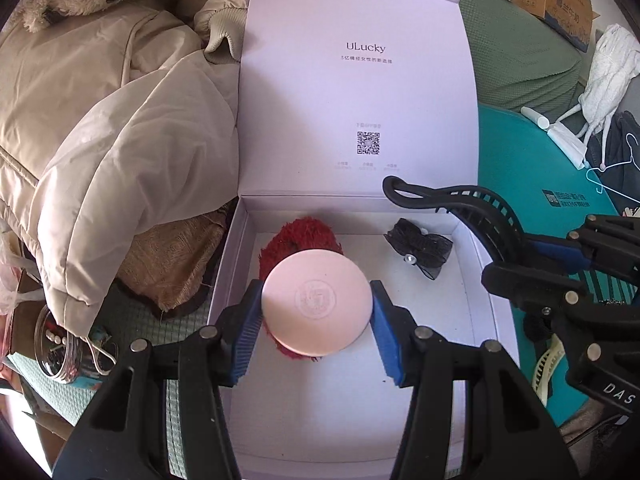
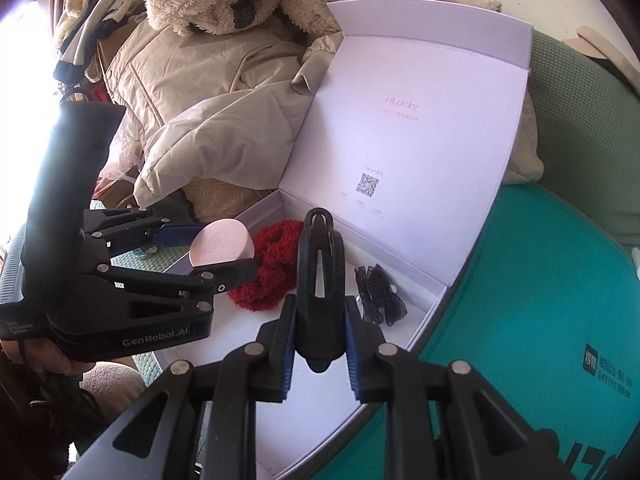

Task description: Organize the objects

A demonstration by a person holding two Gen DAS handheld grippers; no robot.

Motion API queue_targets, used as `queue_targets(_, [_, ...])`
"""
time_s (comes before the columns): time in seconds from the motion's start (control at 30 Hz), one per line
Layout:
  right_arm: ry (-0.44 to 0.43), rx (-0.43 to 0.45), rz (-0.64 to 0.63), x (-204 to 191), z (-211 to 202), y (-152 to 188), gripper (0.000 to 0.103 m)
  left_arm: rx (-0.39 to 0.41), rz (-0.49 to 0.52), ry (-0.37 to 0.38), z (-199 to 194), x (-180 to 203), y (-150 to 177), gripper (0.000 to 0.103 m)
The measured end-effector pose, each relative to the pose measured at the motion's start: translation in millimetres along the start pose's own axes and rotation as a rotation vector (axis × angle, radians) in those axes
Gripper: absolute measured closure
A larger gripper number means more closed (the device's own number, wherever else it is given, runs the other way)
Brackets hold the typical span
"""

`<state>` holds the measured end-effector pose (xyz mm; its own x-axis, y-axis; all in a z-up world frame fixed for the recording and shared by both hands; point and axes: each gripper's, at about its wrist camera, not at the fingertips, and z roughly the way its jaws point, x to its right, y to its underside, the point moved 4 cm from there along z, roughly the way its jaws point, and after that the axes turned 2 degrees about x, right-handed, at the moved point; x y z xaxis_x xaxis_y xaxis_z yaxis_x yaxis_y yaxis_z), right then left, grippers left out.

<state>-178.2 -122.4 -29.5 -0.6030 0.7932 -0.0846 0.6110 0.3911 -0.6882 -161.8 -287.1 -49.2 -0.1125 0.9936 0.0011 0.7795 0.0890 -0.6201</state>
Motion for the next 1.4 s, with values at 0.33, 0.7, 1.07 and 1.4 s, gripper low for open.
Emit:
queue_targets(0.33, [-0.039, -0.058, 0.016, 6.2, 43.2, 5.9, 0.082, -0.027, -0.011, 0.012, 41.7, -7.4, 0.5, 0.053])
queue_targets(0.7, [-0.041, -0.121, 0.042, 9.2, 65.2, 25.5, 0.082, -0.029, -0.010, 0.014, 69.7, -6.8, 3.1, 0.053])
queue_targets(1.07, [-0.025, -0.142, 0.037, 3.0, 72.8, 29.3, 0.082, -0.056, -0.029, -0.007, 92.1, -8.4, 5.1, 0.053])
queue_targets(1.4, [-0.021, -0.157, 0.015, 0.1, 77.4, 33.5, 0.068, -0.082, -0.033, -0.012, 108.5, -1.0, 2.2, 0.043])
